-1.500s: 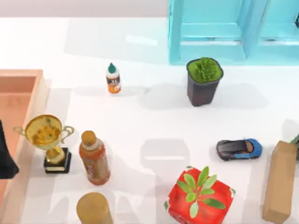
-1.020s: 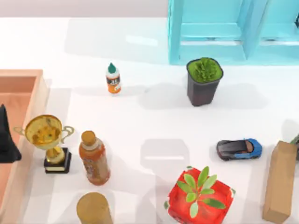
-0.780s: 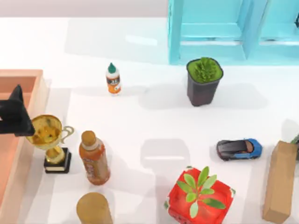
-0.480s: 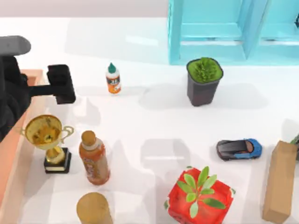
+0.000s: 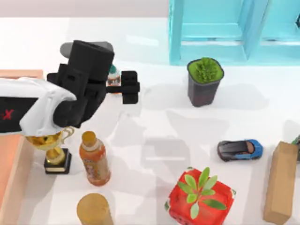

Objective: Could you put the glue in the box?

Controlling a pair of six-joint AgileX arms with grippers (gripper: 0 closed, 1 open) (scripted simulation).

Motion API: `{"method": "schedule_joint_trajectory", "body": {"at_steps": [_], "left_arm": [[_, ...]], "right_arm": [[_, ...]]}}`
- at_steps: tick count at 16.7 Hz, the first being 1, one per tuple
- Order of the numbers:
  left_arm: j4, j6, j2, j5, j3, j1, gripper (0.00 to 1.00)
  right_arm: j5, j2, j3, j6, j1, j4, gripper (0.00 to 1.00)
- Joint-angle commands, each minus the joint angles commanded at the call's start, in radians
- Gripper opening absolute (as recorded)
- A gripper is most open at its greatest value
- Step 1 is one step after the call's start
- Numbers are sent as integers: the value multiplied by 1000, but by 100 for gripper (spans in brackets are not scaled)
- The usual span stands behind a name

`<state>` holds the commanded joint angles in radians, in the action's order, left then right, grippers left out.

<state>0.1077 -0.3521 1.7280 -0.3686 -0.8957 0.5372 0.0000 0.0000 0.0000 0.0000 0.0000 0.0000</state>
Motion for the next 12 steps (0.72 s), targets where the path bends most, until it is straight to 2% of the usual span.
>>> {"method": "schedule_joint_trajectory", "body": {"at_steps": [3, 12], "left_arm": [[6, -20, 94, -21, -49, 30, 100], [29, -6, 122, -8, -62, 12, 100]], "right_arm": [[0, 0, 0, 0, 0, 0, 100], [0, 0, 0, 0, 0, 0, 100]]}}
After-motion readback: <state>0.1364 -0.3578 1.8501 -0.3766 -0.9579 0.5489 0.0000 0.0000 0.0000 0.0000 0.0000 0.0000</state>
